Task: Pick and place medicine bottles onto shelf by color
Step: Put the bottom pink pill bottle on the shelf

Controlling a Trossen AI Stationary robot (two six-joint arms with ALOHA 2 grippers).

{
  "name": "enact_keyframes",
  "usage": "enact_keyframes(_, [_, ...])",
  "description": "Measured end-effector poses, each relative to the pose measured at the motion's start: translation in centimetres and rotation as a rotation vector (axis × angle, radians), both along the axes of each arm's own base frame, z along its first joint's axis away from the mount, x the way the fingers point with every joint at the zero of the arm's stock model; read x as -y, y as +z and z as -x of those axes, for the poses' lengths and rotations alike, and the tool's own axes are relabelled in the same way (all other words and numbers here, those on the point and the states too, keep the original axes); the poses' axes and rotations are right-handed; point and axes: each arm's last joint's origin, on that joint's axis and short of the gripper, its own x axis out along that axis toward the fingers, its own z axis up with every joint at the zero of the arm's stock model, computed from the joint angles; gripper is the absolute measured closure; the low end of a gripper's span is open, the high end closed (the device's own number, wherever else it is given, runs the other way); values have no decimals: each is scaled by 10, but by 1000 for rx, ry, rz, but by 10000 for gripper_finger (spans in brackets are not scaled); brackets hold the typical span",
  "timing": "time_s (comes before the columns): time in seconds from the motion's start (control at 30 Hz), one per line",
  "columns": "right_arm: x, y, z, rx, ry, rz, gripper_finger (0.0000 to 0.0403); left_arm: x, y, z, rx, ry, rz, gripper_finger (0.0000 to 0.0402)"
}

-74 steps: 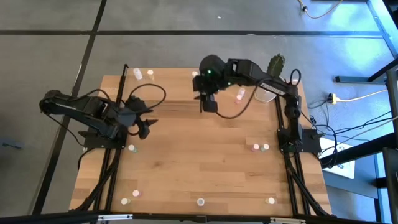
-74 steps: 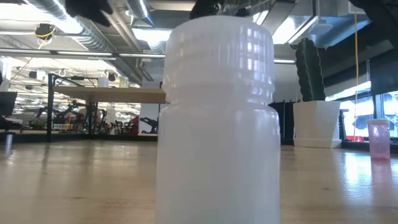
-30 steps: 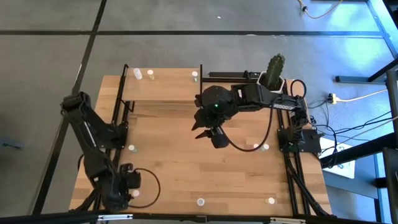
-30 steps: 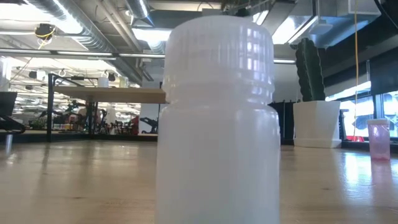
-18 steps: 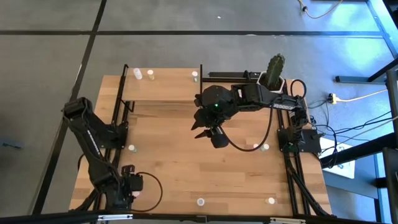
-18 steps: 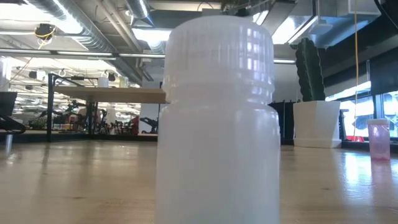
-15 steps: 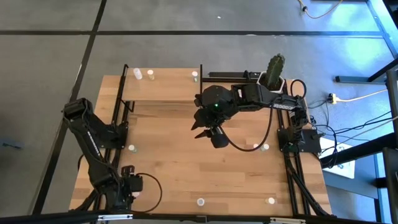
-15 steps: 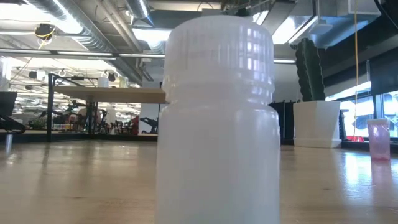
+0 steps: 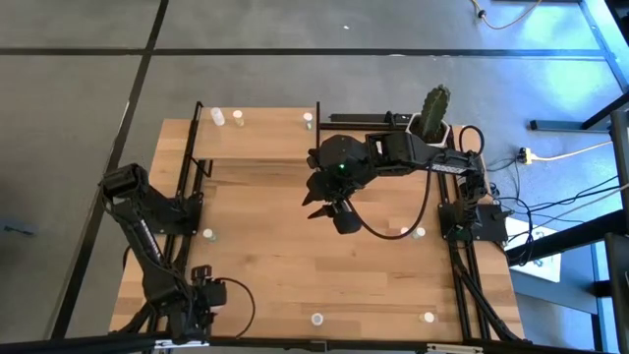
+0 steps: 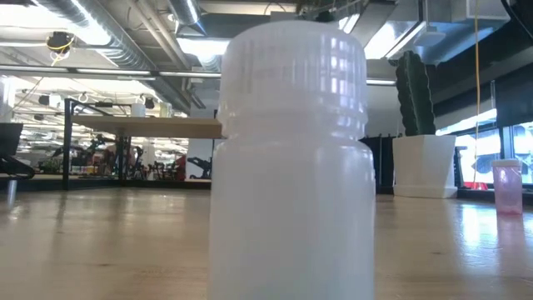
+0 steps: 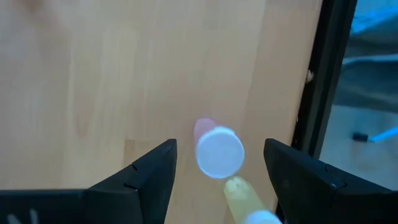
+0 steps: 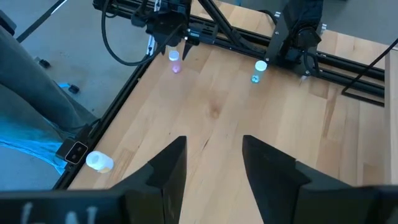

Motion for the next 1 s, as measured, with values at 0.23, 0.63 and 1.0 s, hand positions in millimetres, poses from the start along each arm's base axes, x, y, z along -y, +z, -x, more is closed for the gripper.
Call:
enact_keyframes(0.23, [0,0,0,0,0,0,244,1,-2,0,1,4,-8,166])
enact_keyframes(0.63, [0,0,0,-1,0,0,244,5,-19,-3,-32,29,-52,171])
enact_keyframes(1.0, [0,0,0,-1,0,0,244,5,-19,-3,-70,26,-35,254])
